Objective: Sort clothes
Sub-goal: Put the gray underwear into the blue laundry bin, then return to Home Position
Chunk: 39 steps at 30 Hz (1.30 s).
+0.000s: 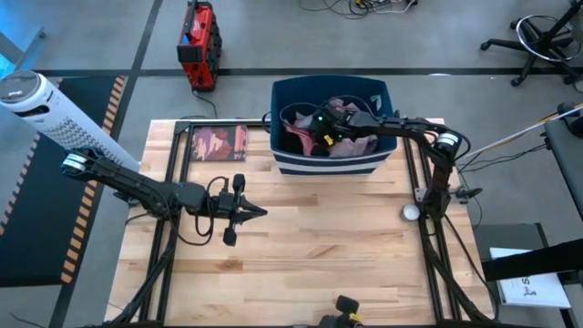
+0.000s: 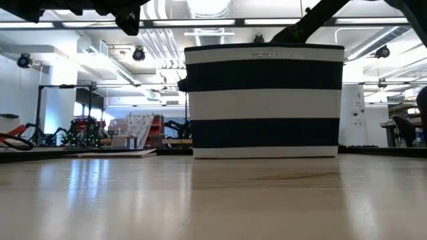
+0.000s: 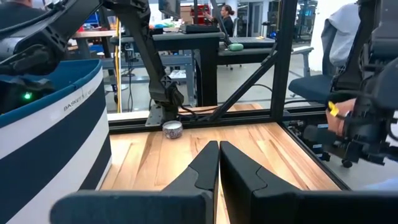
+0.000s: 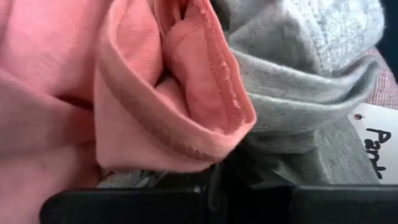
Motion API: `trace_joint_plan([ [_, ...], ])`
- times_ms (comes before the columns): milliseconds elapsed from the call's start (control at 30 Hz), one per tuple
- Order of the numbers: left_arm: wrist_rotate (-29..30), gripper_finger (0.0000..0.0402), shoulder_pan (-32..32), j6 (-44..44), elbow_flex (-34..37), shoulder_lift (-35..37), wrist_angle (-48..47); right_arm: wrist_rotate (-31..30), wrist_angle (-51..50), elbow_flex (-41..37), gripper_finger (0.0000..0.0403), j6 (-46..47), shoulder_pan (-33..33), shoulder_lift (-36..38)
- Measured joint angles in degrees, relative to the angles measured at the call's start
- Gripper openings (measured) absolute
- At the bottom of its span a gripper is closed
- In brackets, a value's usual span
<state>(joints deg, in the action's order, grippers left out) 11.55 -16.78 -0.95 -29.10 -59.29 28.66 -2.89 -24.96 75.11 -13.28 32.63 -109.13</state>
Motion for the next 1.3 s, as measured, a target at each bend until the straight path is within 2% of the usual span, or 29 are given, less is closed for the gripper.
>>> trace_joint_plan([
  [233,-0.2,0.0,0.0,0.0,0.0,0.0,0.0,2.6,1.5,0.0,0.0001,1.7,0.6,-3.3],
  [367,-0.2,0.0,0.0,0.0,0.0,0.0,0.0,2.3,2.3,-0.1,0.0022,2.8,0.5,-3.4],
  [533,-0.2,0.0,0.0,0.0,0.0,0.0,0.1,0.7,1.5,0.0,0.0076,4.3,0.3,0.0],
  [767,-0.2,0.0,0.0,0.2,0.0,0.1,0.1,0.3,0.1,0.3,0.0174,5.1,0.1,7.3],
  [1000,-0.1,0.0,0.0,0.1,0.0,0.5,0.2,0.2,-5.1,0.3,0.0262,5.8,0.1,14.0],
  [1167,-0.1,0.0,0.0,0.1,0.0,1.4,0.0,0.1,-8.1,0.4,0.0304,5.0,-0.2,18.4],
  [1300,-0.1,0.0,0.0,0.0,0.0,2.6,0.1,-0.1,-9.9,0.5,0.0315,4.4,-0.3,22.3],
])
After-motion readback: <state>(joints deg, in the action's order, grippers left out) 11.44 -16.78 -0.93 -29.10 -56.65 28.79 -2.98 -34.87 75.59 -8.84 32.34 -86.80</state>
